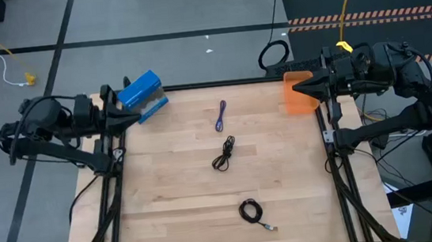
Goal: Pick and place USB-C Cables
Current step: Put the bottom black charger cable into the orange bin
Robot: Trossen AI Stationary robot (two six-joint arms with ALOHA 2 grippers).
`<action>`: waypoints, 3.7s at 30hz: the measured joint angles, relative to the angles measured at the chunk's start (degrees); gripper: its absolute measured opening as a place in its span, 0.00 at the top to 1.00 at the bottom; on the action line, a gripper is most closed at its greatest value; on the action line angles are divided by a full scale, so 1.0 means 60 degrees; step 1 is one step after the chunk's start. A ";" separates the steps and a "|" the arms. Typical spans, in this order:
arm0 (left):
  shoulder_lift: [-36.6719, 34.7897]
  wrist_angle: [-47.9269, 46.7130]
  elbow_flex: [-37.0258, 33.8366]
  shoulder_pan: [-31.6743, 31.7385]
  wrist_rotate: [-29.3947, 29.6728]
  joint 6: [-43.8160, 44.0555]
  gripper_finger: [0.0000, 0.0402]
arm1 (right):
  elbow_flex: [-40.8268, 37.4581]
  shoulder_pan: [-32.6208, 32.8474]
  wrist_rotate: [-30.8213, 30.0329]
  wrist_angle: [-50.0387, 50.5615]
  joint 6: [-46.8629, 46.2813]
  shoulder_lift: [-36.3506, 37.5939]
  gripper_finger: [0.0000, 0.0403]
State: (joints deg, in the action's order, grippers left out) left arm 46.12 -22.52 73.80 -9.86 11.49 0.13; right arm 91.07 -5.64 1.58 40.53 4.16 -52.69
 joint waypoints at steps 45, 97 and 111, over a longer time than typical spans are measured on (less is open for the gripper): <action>0.2943 -0.1233 0.2907 0.0892 0.0594 -0.0344 0.95 | 0.0000 0.0019 0.0291 0.0007 -0.4447 -0.0062 1.00; 0.3207 -0.2373 0.2903 0.0892 0.0600 0.1571 0.95 | 0.4465 0.3764 -0.0965 0.8225 -1.0100 -0.5972 1.00; 0.3207 -0.2369 0.2903 0.0892 0.0600 0.1786 0.95 | 0.2406 0.4841 0.0238 0.8243 -0.7386 -0.6014 1.00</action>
State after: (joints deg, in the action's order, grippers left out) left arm 65.36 -36.73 91.22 -4.51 15.09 10.85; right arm 105.50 23.41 3.01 89.99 -40.15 -88.77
